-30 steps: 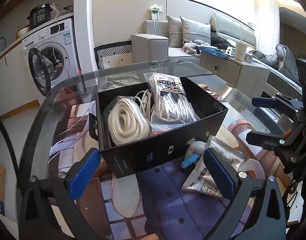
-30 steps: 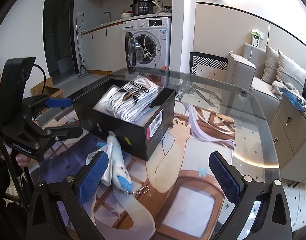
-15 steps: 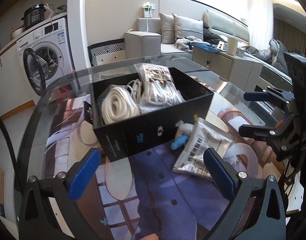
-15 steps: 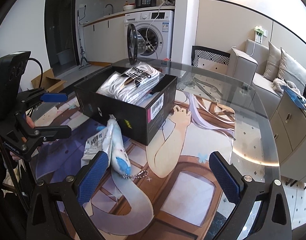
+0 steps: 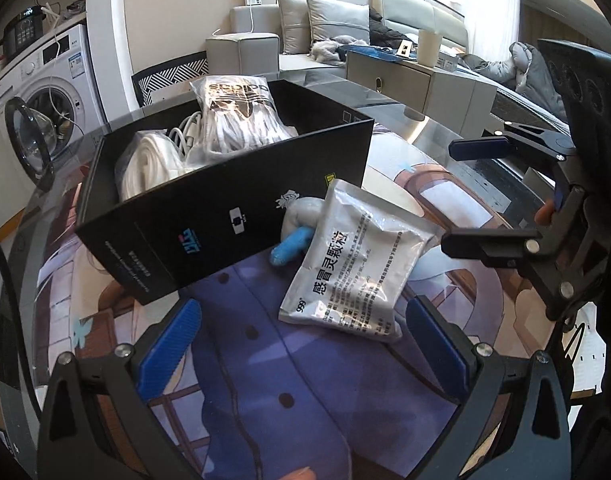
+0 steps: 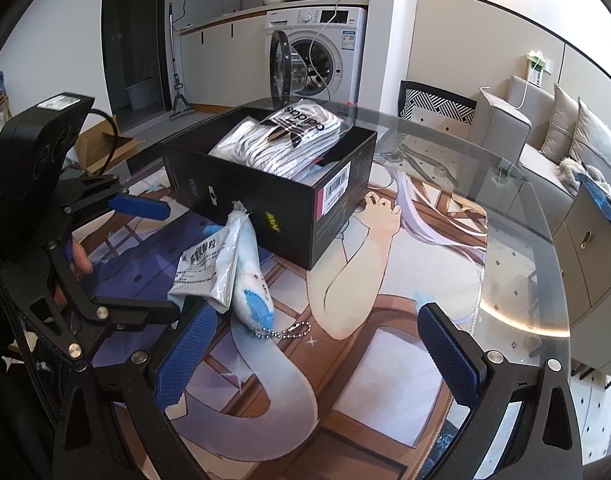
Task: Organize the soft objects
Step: 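Move the left tool onto the white medicine packet and close on it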
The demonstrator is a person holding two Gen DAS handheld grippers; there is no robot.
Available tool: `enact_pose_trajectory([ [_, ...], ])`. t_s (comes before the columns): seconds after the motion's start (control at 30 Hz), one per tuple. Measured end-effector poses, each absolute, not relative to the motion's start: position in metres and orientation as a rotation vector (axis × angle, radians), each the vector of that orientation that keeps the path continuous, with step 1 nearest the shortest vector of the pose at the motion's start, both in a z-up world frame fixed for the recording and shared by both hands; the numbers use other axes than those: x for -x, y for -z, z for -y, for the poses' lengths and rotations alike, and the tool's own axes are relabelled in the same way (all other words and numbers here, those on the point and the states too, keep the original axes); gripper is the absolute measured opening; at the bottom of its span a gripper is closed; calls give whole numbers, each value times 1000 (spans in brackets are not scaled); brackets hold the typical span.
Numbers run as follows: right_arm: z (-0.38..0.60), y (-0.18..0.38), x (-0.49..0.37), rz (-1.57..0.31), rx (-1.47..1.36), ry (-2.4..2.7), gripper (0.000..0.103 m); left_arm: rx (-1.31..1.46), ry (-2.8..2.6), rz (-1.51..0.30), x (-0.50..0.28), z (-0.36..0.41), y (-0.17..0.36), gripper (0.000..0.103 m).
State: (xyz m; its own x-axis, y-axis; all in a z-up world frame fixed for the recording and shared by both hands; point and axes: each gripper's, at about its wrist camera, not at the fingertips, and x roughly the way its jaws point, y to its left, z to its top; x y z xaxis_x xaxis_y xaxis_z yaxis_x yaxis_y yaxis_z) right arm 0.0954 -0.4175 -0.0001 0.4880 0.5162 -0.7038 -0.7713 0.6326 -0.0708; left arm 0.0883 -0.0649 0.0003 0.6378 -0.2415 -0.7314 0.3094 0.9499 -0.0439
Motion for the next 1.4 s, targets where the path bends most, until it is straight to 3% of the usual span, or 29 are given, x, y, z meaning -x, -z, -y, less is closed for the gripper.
enact_pose_trajectory([
  [0.6,420,11,-105,-736,417,-790,102,-45,348,-873,-105,72,6,101],
  [0.77,419,13,-107,-738,413,-798,102,-80,347,-871,-103,78,8,84],
  [0.93,418,16,-106,-742,414,-799,102,-102,355,-850,-100,81,5,56],
  [1.4,413,13,-104,-732,385,-814,102,-59,329,-811,-86,59,-4,51],
])
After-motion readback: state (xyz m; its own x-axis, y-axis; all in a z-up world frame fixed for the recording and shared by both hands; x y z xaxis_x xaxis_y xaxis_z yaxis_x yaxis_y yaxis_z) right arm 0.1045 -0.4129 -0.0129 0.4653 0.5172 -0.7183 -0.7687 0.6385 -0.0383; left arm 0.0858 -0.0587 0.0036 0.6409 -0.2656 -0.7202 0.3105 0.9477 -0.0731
